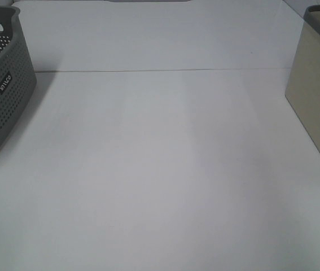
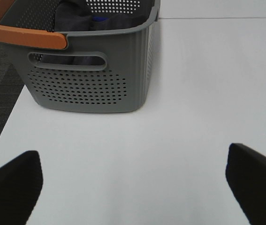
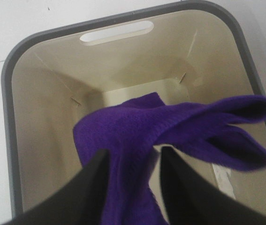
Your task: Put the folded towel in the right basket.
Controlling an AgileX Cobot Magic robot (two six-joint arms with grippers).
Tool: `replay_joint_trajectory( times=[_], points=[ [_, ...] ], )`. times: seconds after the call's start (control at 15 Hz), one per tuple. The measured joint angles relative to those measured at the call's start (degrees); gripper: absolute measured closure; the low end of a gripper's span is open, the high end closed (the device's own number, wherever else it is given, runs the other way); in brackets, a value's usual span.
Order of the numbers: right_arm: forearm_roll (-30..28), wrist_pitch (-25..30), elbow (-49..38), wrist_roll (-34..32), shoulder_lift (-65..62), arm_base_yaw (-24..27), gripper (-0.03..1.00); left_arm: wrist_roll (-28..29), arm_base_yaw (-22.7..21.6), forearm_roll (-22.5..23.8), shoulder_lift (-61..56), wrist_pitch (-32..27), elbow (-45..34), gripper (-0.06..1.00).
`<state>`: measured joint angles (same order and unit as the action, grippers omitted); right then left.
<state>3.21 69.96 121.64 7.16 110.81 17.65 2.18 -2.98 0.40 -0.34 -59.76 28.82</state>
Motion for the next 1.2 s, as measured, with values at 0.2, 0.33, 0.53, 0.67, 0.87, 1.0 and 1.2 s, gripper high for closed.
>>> replay_joint_trajectory(
  times=[0.2,0.33,0.53,0.67,0.87,1.0,1.2],
  points=[
    [-0.11,0.0,-1.89,0.17,0.0,0.0,0.13,0.0,0.0,0.0,0.0,0.0,0.0,-0.05],
    [0.8,0.0,-1.89,0.06,0.0,0.0,0.07,0.0,0.0,0.0,0.0,0.0,0.0,-0.05],
    [4.81,0.0,-1.89,-0.52,0.0,0.0,0.06,0.0,0.0,0.0,0.0,0.0,0.0,-0.05],
    [6.53,0.0,-1.89,0.23,0.0,-0.8,0.06,0.0,0.0,0.0,0.0,0.0,0.0,-0.05],
    [5.79,-0.06,-1.89,0.46,0.0,-10.03,0.06,0.0,0.0,0.0,0.0,0.0,0.0,-0.05],
    [2.92,-0.06,-1.89,-2.01,0.0,-18.16,0.06,0.0,0.0,0.0,0.0,0.0,0.0,-0.05],
    [0.52,-0.06,-1.89,-5.21,0.0,-23.03,0.06,0.0,0.0,0.0,0.0,0.0,0.0,-0.05]
  ],
)
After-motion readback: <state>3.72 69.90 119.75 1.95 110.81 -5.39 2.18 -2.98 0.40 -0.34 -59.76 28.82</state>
